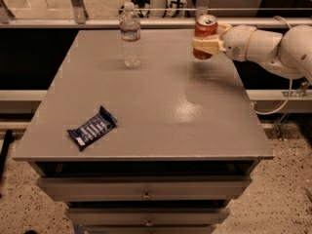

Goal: Move coke can near rxbar blueberry

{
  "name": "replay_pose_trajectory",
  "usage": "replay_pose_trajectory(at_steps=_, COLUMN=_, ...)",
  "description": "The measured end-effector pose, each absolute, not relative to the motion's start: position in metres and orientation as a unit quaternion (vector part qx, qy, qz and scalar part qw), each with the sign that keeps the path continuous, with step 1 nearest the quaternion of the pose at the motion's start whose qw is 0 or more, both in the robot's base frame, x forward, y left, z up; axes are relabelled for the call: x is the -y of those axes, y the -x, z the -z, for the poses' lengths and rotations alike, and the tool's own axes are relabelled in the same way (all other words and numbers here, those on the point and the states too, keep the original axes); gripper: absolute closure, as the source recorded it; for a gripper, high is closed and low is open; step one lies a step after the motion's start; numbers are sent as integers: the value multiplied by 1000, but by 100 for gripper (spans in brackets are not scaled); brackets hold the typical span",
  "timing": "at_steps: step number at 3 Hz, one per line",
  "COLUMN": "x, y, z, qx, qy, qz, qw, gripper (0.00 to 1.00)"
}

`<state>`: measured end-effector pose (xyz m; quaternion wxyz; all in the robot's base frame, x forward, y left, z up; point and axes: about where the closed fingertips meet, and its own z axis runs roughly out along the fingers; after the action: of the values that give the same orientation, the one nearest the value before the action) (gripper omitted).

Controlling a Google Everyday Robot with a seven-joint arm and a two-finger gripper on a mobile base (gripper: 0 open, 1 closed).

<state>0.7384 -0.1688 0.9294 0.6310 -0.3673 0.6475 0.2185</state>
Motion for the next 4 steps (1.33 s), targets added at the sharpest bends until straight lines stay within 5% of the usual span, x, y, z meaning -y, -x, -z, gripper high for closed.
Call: replay_pose_trajectory(at_steps=4, x=77, y=-640, z=-937, qx=-634, qy=358, qz=-332, qw=600, gripper=100)
